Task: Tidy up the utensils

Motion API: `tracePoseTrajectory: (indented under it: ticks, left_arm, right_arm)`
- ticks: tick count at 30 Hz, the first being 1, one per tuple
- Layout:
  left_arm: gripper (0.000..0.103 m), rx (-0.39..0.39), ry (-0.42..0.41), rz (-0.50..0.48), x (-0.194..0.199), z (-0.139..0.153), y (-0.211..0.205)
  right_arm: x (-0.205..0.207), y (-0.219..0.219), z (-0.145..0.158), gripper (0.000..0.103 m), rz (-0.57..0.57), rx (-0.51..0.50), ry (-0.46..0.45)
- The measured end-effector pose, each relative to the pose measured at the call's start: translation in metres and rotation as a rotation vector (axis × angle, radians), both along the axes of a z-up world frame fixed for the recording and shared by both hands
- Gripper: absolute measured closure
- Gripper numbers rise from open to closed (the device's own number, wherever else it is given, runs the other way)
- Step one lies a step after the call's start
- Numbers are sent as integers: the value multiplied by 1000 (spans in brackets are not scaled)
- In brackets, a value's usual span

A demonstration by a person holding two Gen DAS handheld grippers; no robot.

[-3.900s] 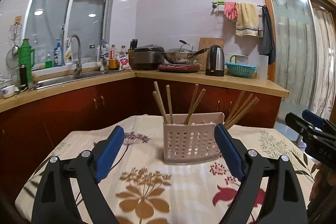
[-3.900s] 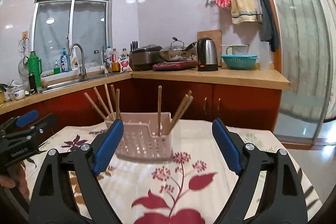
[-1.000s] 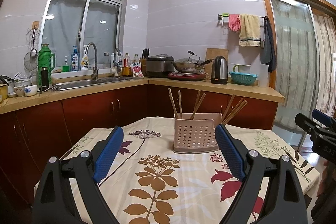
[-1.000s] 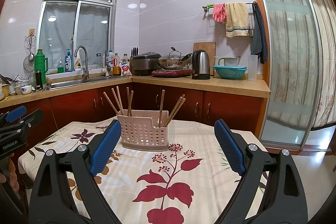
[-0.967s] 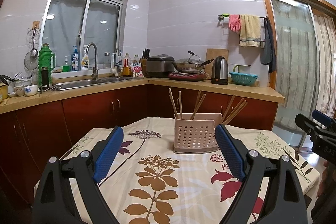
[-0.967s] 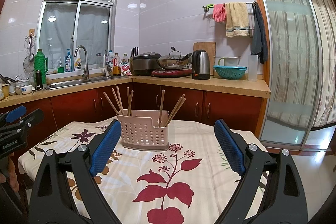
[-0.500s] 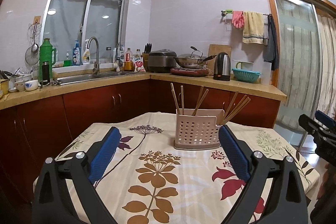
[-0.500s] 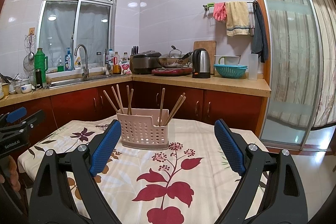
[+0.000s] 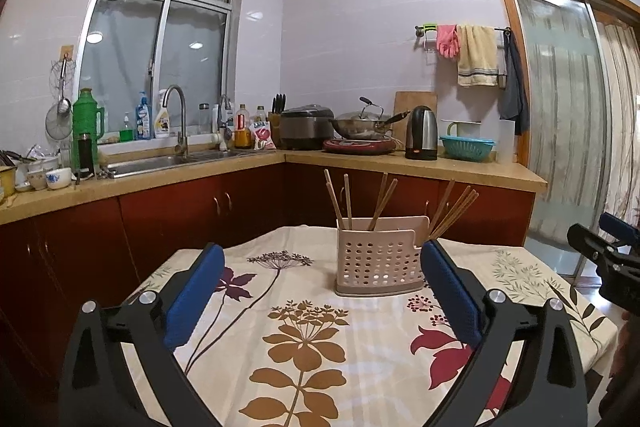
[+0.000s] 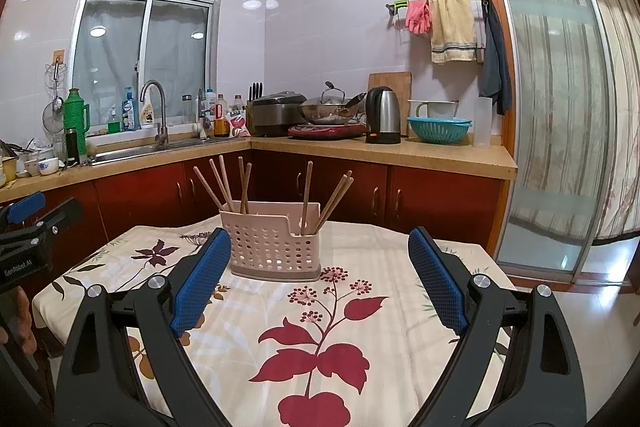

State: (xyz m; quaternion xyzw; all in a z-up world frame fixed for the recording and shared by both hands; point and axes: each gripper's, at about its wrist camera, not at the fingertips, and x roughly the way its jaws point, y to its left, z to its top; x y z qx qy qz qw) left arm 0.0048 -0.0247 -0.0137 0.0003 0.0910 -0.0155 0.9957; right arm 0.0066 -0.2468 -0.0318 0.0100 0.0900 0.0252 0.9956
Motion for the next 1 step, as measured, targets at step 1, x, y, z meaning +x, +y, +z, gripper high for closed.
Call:
tracePoseTrajectory:
  ticks: [1]
  left_arm:
    - [7,-9,3,-3,2,-1,2]
  right_arm:
    - [2,0,0,15,-1,1,3]
